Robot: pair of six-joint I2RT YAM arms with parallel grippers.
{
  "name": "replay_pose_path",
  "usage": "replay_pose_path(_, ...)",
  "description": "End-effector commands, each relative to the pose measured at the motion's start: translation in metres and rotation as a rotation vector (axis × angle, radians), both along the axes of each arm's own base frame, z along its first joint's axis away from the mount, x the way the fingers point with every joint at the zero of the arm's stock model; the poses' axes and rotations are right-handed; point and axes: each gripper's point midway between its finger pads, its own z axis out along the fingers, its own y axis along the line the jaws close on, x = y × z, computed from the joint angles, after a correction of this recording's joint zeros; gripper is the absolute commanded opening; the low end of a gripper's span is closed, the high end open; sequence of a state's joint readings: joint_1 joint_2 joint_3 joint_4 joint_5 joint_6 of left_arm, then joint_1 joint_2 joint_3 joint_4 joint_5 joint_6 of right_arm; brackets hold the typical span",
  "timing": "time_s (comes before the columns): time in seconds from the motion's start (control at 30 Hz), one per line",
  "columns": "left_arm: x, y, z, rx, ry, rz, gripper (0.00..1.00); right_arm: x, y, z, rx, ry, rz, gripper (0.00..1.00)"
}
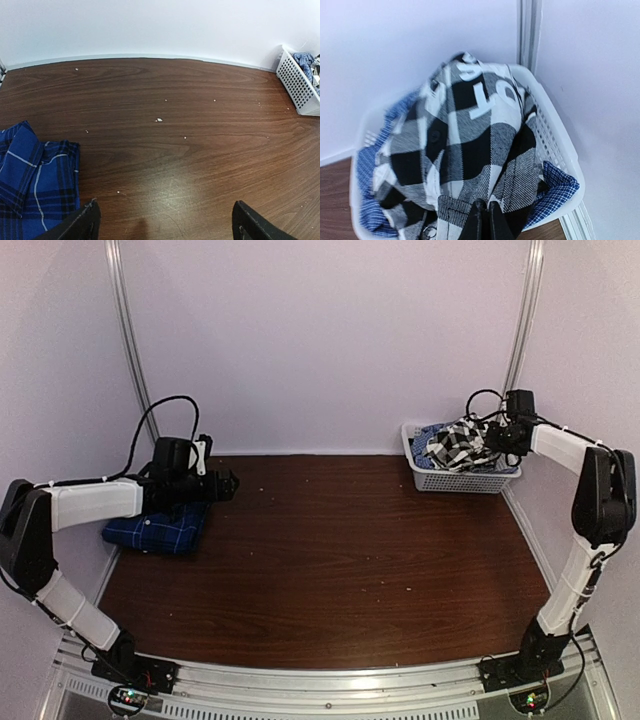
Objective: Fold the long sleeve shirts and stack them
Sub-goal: Pick up the crumpled shirt from the bin, then place the crumpled shirt at the center of the board.
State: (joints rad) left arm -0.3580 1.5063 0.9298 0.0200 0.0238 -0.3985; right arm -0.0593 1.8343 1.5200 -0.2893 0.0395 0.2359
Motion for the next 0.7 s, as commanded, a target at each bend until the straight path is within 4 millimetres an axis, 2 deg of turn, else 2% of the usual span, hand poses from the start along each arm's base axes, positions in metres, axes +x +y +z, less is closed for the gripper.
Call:
replay_pose_path(0.0,-0.004,-0.006,0.003,-0.015,-0.009,-0.011,0.93,-0.018,0.049,0.095,0.093,-0.247,0.149,0.0)
replay_pose_path(0.13,-0.006,-0.01,0.005,-0.017,-0.013,-0.021,0.93,-0.044,0.101,0.155,0.142,-0.359,0.289,0.0)
replay_pose_path(0.23,-0.008,-0.012,0.007,-0.019,-0.016,-0.027,0.93,-0.073,0.151,0.214,0.193,-0.459,0.438,0.0)
replay_pose_path(0.37,-0.01,-0.014,0.014,-0.029,-0.031,-0.037,0.93,-0.131,0.222,0.292,0.261,-0.588,0.669,0.0)
replay_pose_path(0.43,-0.012,-0.015,0.017,-0.034,-0.039,-0.038,0.93,-0.165,0.25,0.328,0.337,-0.642,0.806,0.0)
replay_pose_path(0.53,-0.015,-0.014,0.021,-0.042,-0.052,-0.037,0.93,-0.21,0.277,0.362,0.443,-0.693,0.988,0.0)
replay_pose_path(0.67,-0.017,-0.012,0.025,-0.044,-0.062,-0.031,0.93,-0.261,0.284,0.399,0.545,-0.77,1.137,0.0)
